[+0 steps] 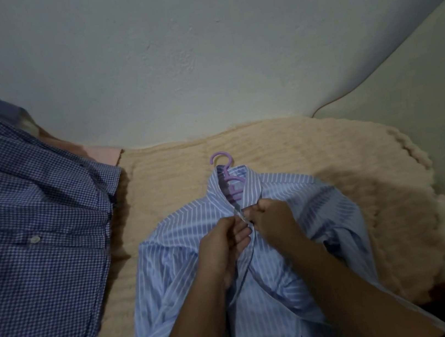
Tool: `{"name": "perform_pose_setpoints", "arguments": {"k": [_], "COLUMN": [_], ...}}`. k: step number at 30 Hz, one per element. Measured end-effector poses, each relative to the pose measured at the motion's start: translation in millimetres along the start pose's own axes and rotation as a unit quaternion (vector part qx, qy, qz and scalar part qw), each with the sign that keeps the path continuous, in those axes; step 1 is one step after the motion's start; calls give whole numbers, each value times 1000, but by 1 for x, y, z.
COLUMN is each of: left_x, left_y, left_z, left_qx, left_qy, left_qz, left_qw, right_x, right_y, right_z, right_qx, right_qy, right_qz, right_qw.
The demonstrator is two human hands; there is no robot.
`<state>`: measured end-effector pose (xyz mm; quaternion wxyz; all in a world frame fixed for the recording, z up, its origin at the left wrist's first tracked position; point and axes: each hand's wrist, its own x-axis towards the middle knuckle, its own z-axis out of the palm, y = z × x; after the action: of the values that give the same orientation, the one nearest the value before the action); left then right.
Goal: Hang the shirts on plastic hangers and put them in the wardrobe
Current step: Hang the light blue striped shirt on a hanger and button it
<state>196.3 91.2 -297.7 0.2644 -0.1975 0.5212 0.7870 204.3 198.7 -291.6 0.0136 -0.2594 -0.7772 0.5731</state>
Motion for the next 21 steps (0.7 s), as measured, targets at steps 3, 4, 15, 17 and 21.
{"name": "perform_pose_setpoints", "arguments": {"k": [3,4,15,17,21], "left_x": [2,2,4,4,7], "left_y": [1,1,7,6,4], "left_z": [0,0,-6,-8,-11], "left_qx": [17,27,115,143,157], "left_qy": [11,11,-42,-37,-42], "left_qz": [11,14,52,69,97], "left_qw": [1000,999,991,987,982], "right_x": [-9,-12,-14,-12,-7], "right_y": [3,3,-5,-6,-8], "right_z": [1,1,-3,-2,-4], "right_qx": [-17,9,1,23,76], "right_qy": [15,2,-2,-12,-49], "right_qz": [-39,-38,-57,-22,37], "right_qw": [999,999,998,999,995]}}
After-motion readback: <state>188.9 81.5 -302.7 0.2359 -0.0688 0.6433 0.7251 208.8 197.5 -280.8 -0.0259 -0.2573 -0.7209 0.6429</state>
